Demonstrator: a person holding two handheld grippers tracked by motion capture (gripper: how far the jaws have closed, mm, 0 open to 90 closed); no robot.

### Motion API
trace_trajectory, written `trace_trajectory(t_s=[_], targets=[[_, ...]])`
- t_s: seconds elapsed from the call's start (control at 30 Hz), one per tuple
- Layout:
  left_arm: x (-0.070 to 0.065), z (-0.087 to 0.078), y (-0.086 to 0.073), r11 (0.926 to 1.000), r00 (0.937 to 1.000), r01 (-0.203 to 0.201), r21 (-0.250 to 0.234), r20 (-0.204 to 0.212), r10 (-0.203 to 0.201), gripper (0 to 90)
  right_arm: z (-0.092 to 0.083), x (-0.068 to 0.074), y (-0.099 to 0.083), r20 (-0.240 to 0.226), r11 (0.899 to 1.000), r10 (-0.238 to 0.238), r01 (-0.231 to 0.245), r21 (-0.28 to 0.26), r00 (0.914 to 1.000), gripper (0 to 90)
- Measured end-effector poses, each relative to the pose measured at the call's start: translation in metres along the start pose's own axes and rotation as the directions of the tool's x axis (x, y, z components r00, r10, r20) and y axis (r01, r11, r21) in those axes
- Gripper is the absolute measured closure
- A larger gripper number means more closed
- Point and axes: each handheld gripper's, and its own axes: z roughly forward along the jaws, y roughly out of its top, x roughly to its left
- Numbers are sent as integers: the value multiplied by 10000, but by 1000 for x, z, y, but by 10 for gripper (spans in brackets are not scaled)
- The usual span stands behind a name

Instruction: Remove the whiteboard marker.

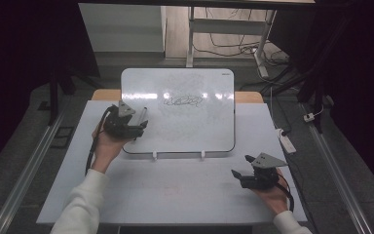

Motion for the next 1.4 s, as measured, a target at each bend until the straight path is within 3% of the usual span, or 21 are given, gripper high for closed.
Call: trace_trajectory(t_s=[0.1,0.23,0.67,0.83,1.07,1.23,1.4], targets=[[0,10,2,9997,9996,-83,212,-258,88,311,1,0,-1,18,10000,-16,16,41,10000,233],[-5,25,3,9978,9972,-486,442,-549,510,380,2,0,-1,55,9999,-54,54,103,10000,235],[-4,39,2,9983,9938,-488,317,-980,517,565,4,1,-2,126,9996,-74,71,265,9999,240],[-7,44,1,9972,9937,-574,472,-936,616,626,3,1,-2,218,9995,-110,103,306,9997,243],[-11,47,1,9939,9881,-955,560,-1157,1015,737,4,0,-3,284,9995,-87,78,321,9996,245],[-12,48,1,9945,9913,-942,460,-884,980,803,4,0,-3,341,9994,-100,89,334,9994,246],[-13,48,0,9944,9924,-967,436,-722,996,816,4,0,-3,367,9994,-127,115,339,9992,247]])
